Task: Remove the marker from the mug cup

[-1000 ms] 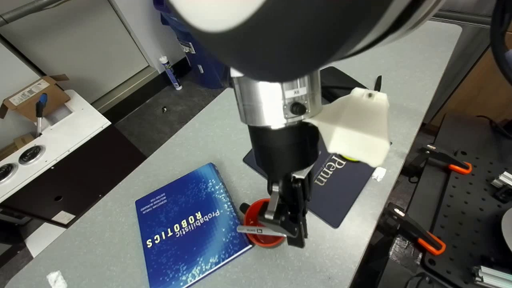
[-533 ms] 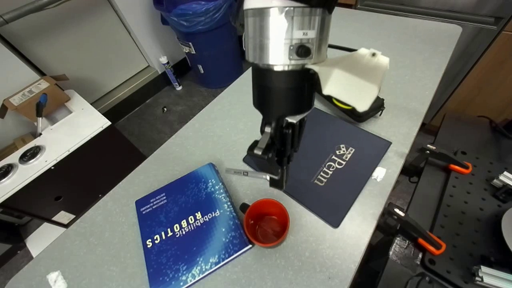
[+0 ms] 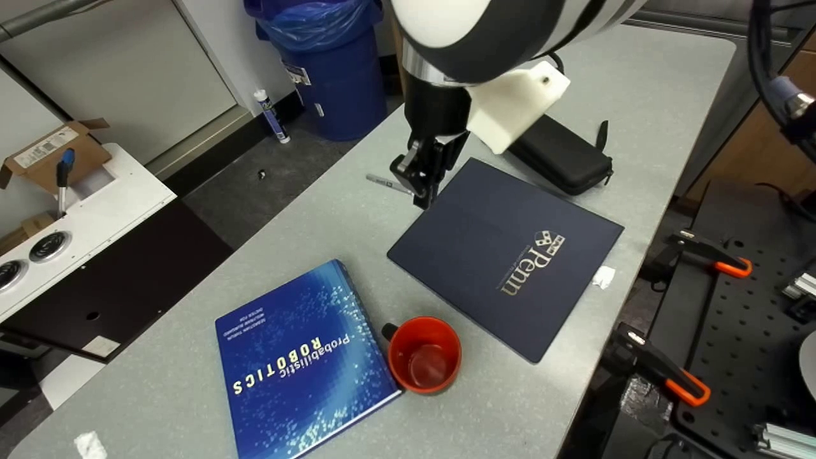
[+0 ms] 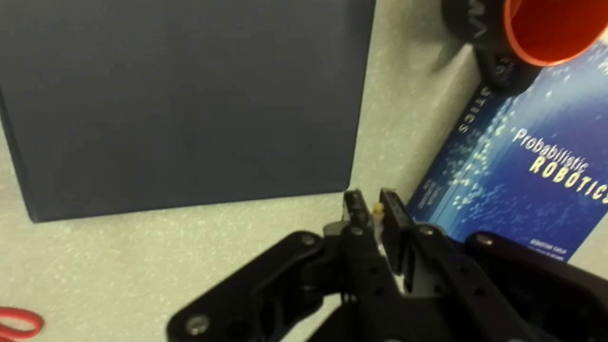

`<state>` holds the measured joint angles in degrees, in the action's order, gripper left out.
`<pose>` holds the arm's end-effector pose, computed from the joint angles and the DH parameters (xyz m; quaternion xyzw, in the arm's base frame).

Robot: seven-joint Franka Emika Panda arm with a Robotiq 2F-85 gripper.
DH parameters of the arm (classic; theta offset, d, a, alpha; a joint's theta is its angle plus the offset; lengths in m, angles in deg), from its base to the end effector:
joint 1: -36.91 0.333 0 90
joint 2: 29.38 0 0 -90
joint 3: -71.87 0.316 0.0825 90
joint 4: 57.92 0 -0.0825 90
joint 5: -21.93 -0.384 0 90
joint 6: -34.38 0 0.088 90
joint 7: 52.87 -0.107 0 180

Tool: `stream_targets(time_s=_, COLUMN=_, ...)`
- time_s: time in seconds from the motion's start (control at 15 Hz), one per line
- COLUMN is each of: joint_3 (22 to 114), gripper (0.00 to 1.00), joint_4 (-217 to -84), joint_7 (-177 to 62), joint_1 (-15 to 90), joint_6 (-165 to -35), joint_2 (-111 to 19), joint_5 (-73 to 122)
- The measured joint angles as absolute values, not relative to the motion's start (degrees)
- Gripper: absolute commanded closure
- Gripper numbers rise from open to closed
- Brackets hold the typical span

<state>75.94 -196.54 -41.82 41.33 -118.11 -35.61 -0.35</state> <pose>0.5006 0.0640 0.2762 -0.9924 -0.0030 -0.0672 0.1028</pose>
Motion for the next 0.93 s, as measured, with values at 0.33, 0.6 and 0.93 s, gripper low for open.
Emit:
stream_targets(time_s=0.33, joint_3=76.7, gripper=0.97, joint_4=-188.3, joint_7=-43.1, joint_1=41.1, joint_6=-127.2, joint_2=-48.4, joint_5=0.3)
stream_targets(time_s=0.6, joint_3=77.4, gripper=0.97, joint_4=-180.2, joint_7=-48.0, joint_1=41.8, joint_6=-130.0, joint_2=-58.3, joint_5=4.4)
stream_targets(time_s=0.93, joint_3=77.4, gripper=0.63, joint_4=-170.6, joint_7=-52.0, joint_1=43.0, joint_6=-130.0, joint_2=-68.1, joint_5=7.5)
